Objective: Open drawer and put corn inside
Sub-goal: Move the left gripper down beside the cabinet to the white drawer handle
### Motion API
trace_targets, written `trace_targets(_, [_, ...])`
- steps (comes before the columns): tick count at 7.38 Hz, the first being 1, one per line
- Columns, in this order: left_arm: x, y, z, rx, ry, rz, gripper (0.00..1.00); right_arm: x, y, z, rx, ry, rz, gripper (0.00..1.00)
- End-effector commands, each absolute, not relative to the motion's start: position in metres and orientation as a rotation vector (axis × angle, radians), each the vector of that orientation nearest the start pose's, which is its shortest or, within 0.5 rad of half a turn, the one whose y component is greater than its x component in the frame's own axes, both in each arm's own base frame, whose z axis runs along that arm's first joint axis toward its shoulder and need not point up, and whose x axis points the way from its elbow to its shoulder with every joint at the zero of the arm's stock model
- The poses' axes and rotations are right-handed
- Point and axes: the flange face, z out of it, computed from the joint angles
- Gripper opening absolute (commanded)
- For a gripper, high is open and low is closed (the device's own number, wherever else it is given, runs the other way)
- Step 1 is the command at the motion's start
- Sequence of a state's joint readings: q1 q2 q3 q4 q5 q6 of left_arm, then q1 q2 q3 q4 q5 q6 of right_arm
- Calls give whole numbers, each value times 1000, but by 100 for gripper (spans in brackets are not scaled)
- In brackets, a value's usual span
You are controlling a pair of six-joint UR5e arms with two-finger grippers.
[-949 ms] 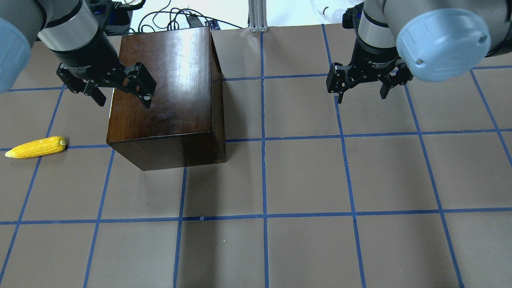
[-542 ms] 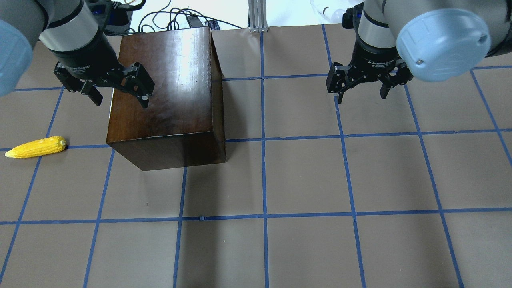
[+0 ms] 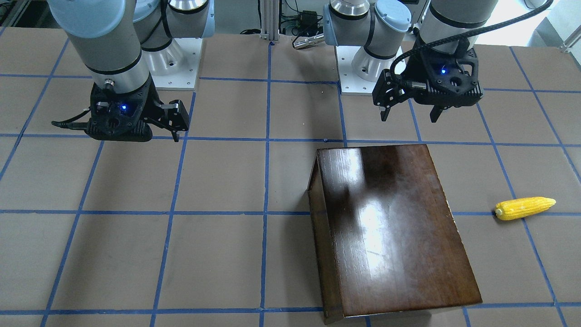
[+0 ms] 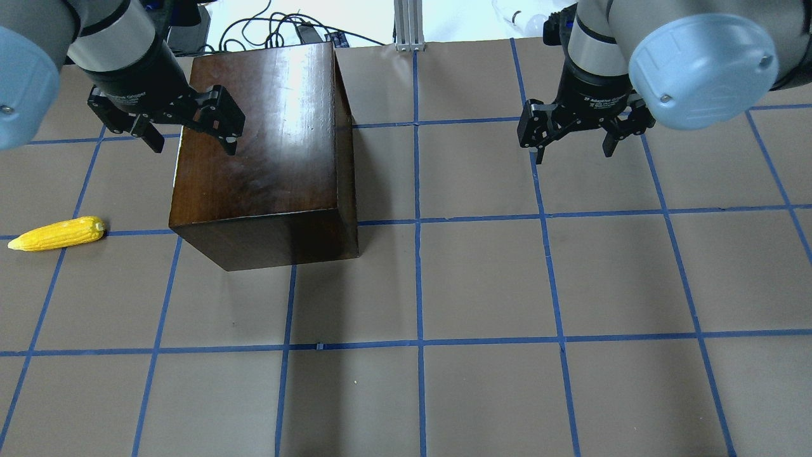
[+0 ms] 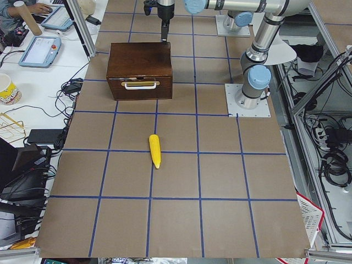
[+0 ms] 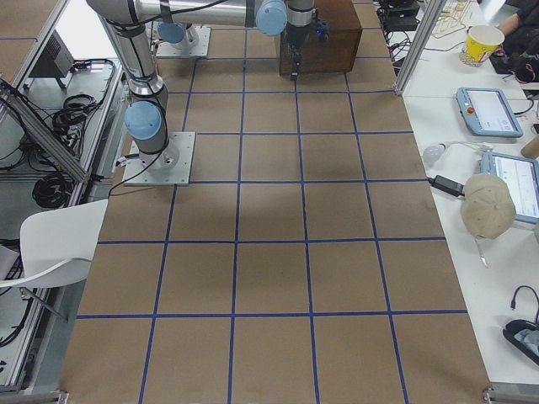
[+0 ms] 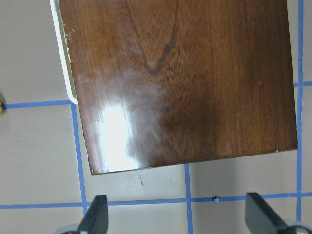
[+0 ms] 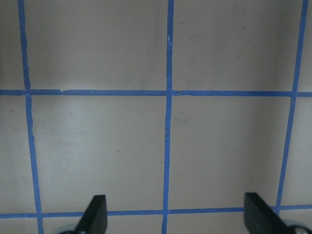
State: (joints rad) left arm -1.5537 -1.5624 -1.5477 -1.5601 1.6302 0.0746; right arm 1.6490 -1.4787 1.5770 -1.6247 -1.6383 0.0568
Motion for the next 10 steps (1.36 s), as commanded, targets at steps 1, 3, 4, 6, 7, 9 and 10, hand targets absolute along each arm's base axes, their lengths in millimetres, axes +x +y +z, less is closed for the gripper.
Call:
trace_targets(1, [-112,-501,501,81,3081,-52,100,167,-513,444,-37,3211,64,100])
trace_targets(3, [-48,-531,483,-86,3135,-38,100,167,-513,444,-37,3211,64,100])
trace_targets(4, [-16,-540,474,-92,3150,-23,100,167,-513,444,-37,3211,62,100])
trace_targets(6, [70,-552,447,-84,3181,36,100,167,-513,444,-37,3211,64,100])
trace_targets(7, [103,-554,435,-155,3244,28,100,167,-513,444,-37,3211,62,100])
trace_targets(9, [136,-574,402,-72,3280,-10,99,167,-513,444,-37,3211,64,100])
trace_targets(10, [143,-587,378,-16,3299,-11,99,167,-513,444,-37,3211,64,100])
